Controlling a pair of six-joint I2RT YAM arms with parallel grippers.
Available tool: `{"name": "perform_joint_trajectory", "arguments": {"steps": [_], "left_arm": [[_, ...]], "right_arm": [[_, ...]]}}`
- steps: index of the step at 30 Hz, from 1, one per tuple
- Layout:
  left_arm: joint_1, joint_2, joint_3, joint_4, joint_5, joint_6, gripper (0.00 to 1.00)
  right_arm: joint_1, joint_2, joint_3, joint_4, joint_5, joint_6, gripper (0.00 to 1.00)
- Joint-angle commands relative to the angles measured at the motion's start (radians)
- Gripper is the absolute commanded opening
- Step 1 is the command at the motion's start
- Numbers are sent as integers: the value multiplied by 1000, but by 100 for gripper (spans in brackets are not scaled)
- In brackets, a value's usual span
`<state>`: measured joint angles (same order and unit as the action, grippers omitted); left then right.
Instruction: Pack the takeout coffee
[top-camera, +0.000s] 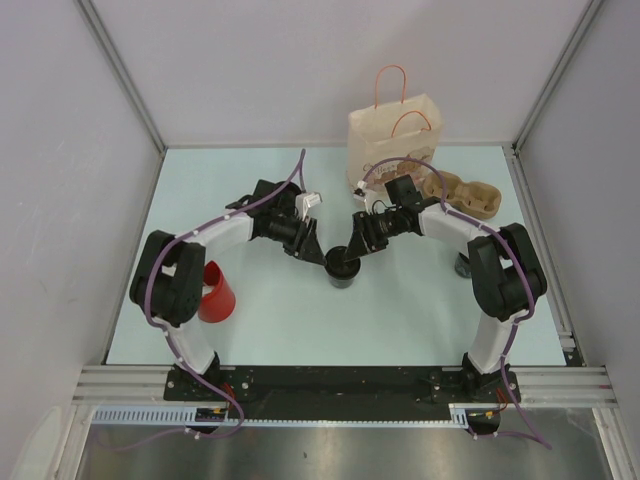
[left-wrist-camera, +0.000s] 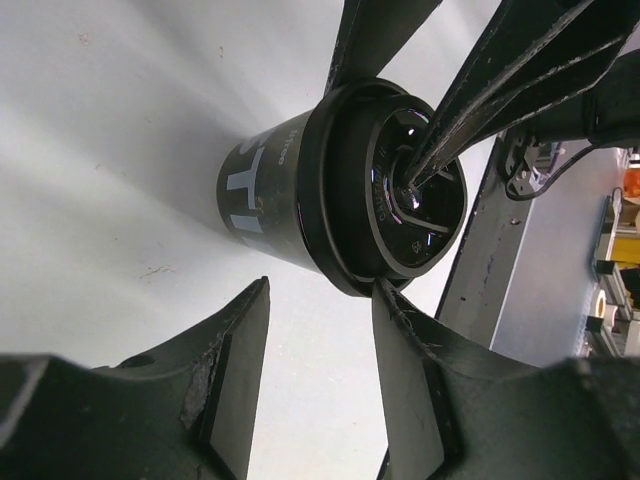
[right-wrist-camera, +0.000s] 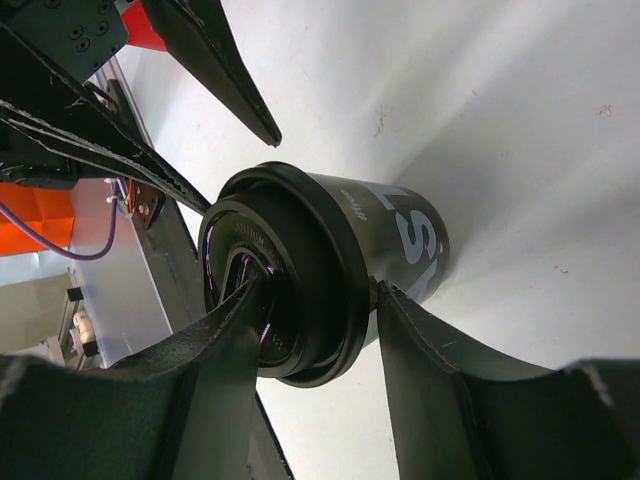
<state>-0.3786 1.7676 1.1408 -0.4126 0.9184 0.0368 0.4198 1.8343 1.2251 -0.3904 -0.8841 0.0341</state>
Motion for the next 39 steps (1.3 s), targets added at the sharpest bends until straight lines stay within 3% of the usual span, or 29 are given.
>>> {"name": "perform_joint_trajectory", "arguments": {"steps": [1,24,39], "left_arm": [[9,39,19,17,2,-6,50],[49,96,79,77,155,-87,47],[32,136,88,49,21,-94,35]], "right_arm": [[19,34,-1,-22,77,-25,50],[34,39,-3,-24,85,-31,50],[36,45,-3,-22,94,-33,50]]}}
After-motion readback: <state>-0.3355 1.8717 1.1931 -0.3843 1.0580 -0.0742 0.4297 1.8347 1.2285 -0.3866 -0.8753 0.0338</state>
